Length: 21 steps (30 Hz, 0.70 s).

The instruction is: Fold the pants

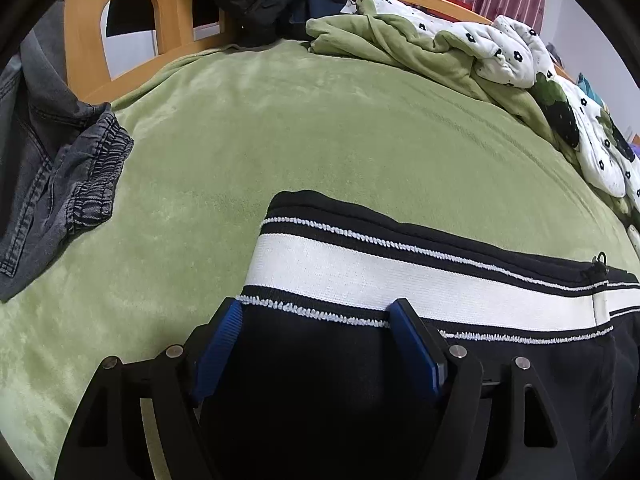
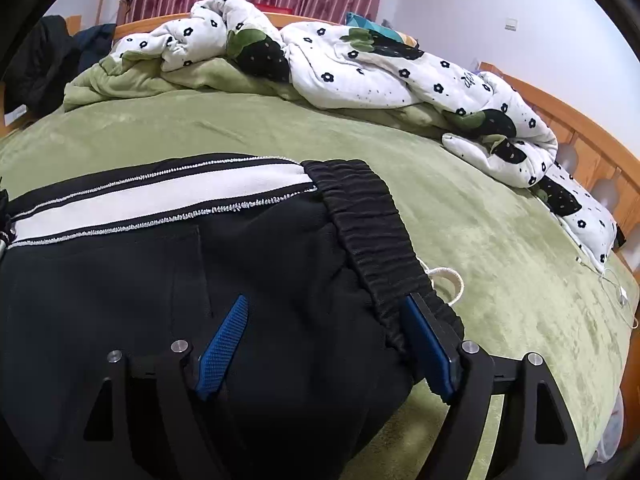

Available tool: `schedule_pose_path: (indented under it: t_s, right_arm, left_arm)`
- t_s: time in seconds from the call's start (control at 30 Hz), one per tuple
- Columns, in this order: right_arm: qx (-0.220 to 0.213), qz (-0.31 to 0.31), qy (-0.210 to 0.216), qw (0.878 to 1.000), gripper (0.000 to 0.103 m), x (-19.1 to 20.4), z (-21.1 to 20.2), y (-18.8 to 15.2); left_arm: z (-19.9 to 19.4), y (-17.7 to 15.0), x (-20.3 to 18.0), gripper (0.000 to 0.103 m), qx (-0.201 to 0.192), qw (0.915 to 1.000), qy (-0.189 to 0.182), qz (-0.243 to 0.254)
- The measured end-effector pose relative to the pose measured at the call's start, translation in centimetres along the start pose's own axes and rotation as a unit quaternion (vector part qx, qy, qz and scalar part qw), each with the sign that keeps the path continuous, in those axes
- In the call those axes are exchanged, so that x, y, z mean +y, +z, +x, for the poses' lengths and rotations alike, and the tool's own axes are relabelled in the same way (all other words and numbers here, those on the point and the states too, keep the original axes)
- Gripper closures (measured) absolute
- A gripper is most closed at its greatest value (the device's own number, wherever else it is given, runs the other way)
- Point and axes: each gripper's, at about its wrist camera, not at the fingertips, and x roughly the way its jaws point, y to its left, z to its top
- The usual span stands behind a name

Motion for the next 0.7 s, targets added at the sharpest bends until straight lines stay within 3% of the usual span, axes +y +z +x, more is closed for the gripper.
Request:
schedule_pose_path:
  t_s: [0.17, 0.33, 0.4, 0.53, 0.57, 0.7]
  right_arm:
    - [-0.002, 0.002, 0.002, 1.0, 0.024, -0.4, -0.5, 0.4]
    - [-0.036, 0.028, 0.012, 0.999, 0.024, -1.6, -3.1, 0.6]
    - [-0.049, 0.039, 0.039, 0.997, 0.024, -1.9, -3.9, 0.5]
    - [-0.013, 0.052, 0.099, 0.994, 0.024, -1.5, -2.4, 0.0]
    - [0.004, 0.056, 0.104, 0.993, 0.024, -1.3, -1.4, -0.4]
    - [0.0, 0.038, 0.094, 0.995, 0.016, -0.2, -0.9, -0.9]
  left_arm:
    - [-0.8, -0.4, -0.5, 0.029, -0.012, 0.9998, 0.007, 0.013]
    - [-1.8, -0.7, -0.8, 0.029, -0.026, 0.9994, 0.007, 0.022]
    - [-2.0, -0.8, -0.9, 0.029, -0.03, 0.9992, 0.003, 0.026]
    - [-1.9, -0.8, -1.0, 0.029, -0.025, 0.9993, 0.005, 0.027]
    - [-1.8, -0.7, -1.0, 0.029, -0.024, 0.9993, 0.007, 0.028]
    - [-1.1, -0.9, -1.4, 0.029, -0.019, 0.9986, 0.027, 0.04]
